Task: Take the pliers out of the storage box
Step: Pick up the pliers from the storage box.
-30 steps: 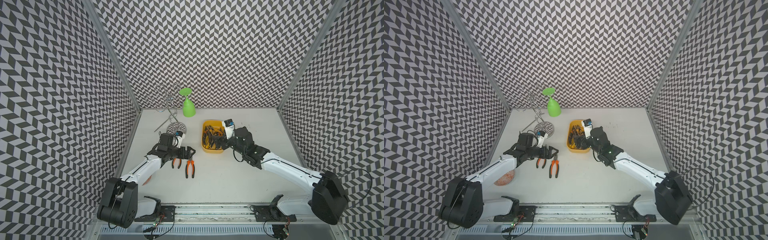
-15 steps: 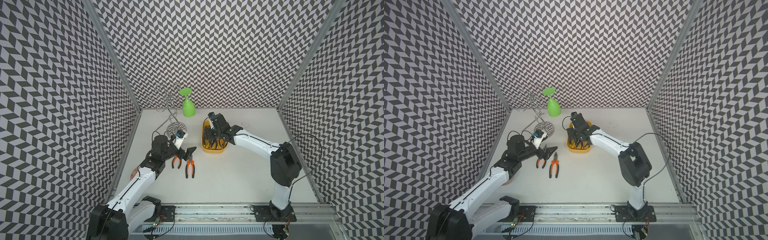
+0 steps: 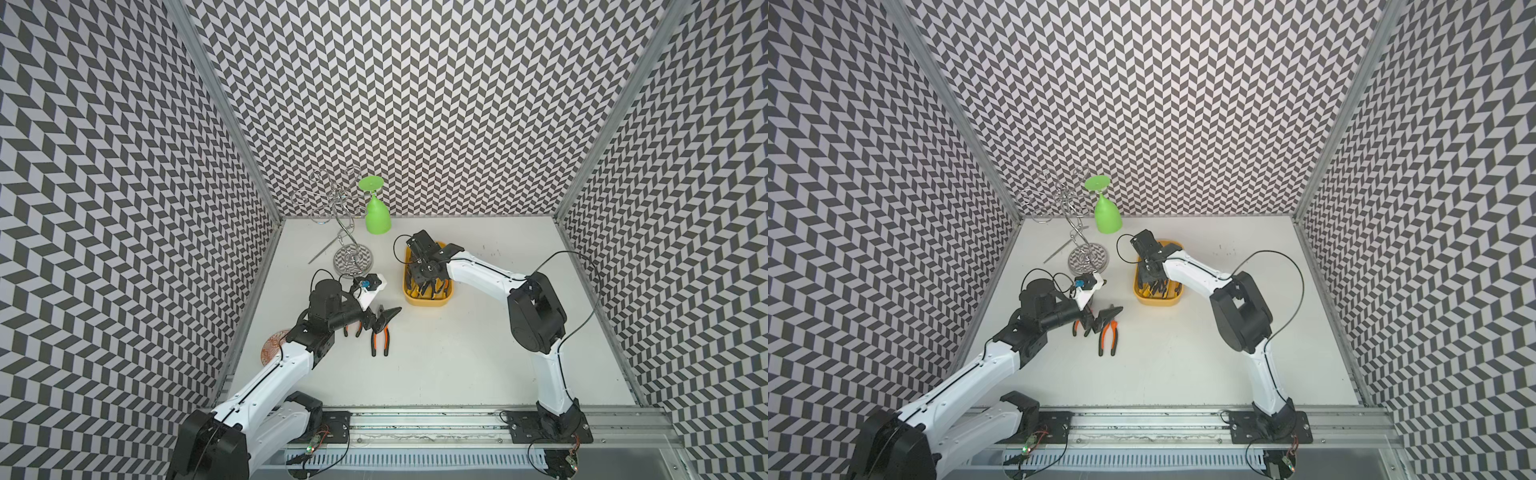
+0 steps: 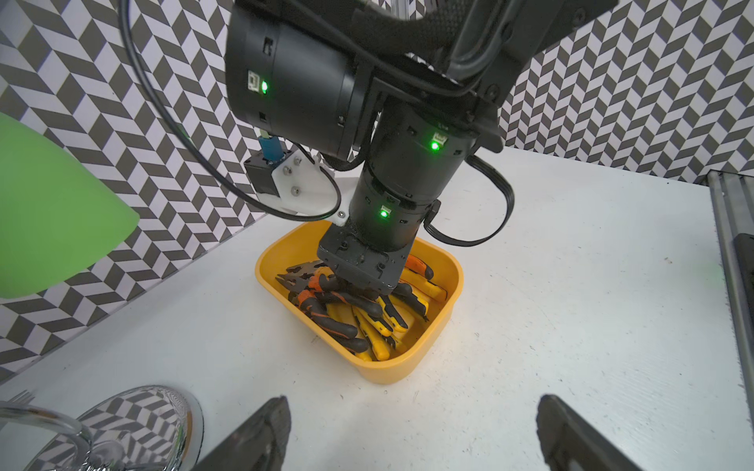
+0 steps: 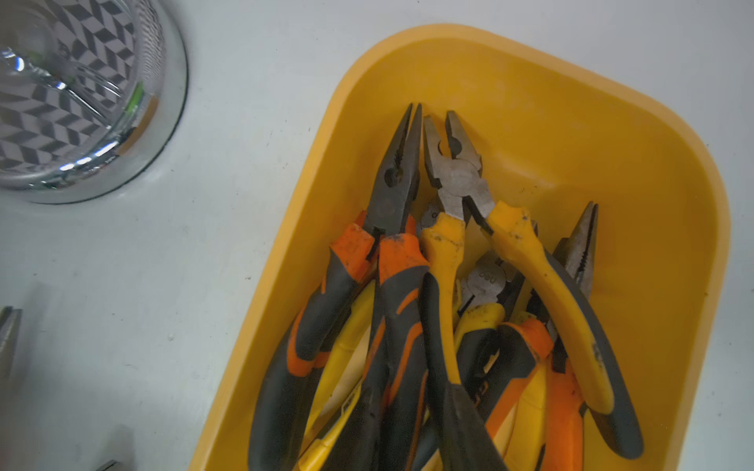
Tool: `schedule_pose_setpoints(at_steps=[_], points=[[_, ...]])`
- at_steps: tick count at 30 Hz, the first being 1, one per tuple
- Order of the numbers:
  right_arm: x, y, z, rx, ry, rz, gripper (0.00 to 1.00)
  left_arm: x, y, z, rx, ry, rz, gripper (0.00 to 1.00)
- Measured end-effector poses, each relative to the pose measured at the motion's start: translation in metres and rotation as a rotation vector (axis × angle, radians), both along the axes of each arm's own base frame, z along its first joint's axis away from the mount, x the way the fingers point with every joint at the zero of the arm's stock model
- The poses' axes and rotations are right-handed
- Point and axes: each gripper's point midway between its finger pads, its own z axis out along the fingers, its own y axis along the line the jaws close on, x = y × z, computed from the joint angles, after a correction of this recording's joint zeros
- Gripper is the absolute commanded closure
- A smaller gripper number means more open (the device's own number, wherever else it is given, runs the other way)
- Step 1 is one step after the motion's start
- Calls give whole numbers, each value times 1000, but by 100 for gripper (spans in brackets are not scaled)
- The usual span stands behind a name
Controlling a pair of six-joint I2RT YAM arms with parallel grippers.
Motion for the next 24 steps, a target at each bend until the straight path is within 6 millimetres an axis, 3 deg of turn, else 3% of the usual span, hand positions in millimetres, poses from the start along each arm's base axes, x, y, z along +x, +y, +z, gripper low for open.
schedule_pose_setpoints(at_steps=[3, 5, 7, 13, 18, 24], points=[[-2, -3, -1, -15, 6, -7, 83, 2, 1, 0, 1, -4, 9, 2], [-3, -5, -3, -16, 15, -10, 70, 3, 0, -1, -1, 0, 10, 2], [-3, -6, -4, -9, 24, -9, 69, 3, 0, -2, -3, 8, 11, 2], [-4, -5, -6, 13, 47, 3, 80, 5, -1, -8, 0, 32, 13, 2], [-3, -11, -9, 16, 66, -3, 100, 6, -1, -13, 2, 50, 15, 2], [-6, -16, -11, 36, 23, 10, 100, 12, -4, -17, -25, 117, 33, 2]])
